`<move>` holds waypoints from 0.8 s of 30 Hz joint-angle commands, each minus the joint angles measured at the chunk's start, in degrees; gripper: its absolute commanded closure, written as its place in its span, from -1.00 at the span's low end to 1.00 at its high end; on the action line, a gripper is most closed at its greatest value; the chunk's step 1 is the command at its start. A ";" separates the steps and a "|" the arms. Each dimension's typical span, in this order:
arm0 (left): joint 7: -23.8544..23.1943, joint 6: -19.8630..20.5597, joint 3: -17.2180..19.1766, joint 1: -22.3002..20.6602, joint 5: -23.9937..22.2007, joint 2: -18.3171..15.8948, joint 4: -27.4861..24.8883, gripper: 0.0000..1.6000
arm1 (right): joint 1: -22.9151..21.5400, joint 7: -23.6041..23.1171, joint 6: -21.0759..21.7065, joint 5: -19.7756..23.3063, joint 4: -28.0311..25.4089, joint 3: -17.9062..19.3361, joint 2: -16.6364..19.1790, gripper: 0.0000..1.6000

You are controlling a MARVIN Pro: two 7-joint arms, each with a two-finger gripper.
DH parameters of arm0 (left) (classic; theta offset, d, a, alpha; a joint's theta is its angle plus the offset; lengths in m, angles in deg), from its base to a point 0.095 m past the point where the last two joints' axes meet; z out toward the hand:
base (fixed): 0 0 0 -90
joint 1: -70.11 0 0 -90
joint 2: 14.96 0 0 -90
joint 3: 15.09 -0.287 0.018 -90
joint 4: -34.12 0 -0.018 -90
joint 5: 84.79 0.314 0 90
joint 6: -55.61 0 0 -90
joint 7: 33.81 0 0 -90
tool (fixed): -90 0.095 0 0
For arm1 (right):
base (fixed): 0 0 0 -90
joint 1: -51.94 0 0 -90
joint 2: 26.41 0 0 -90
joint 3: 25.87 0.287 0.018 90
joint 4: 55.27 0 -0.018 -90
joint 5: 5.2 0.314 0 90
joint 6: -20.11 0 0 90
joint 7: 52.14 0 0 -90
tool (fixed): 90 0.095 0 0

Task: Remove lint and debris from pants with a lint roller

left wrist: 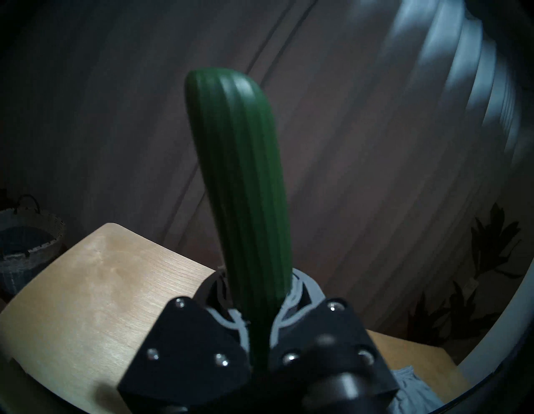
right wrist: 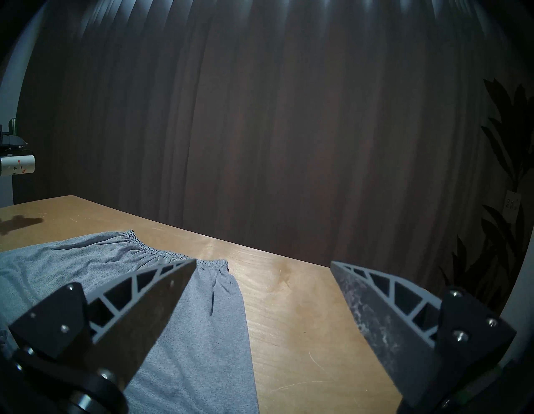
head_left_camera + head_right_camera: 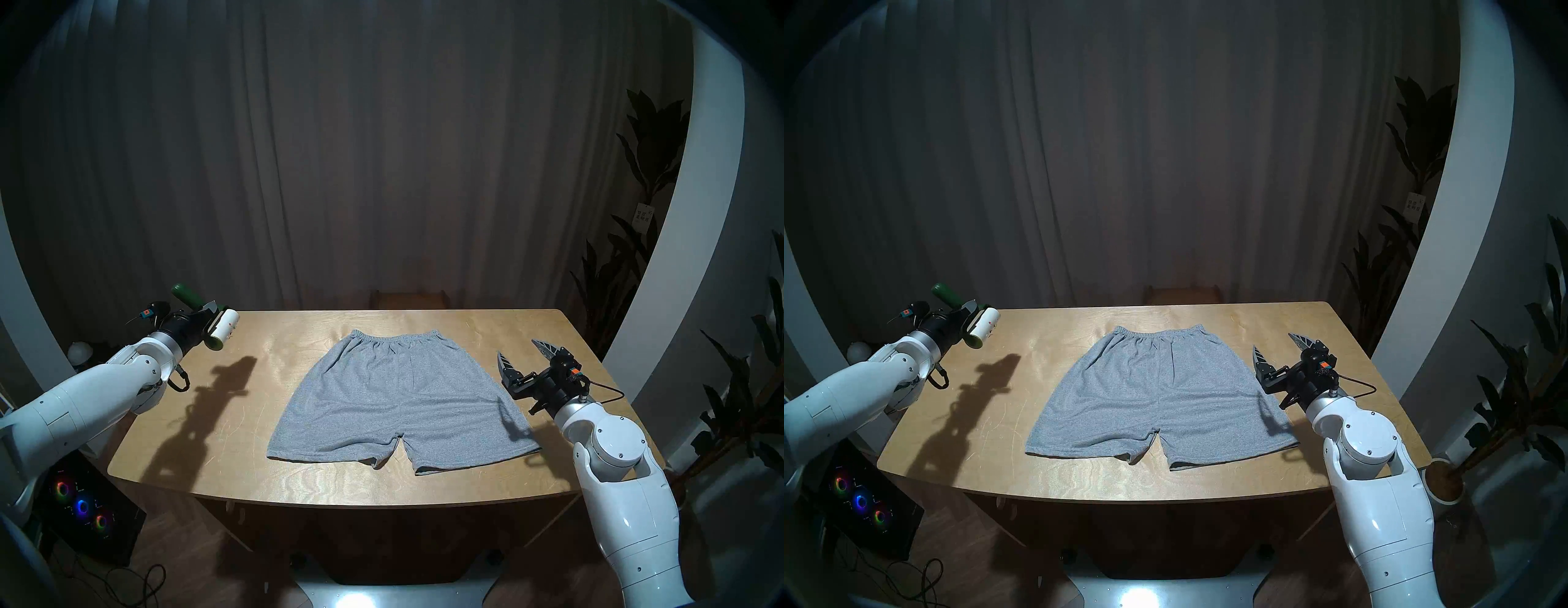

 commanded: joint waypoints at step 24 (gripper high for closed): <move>-25.89 10.29 9.09 4.99 -19.83 10.18 13.43 1.00 | 3.20 4.43 1.20 -2.84 -6.59 0.73 -2.20 -1.00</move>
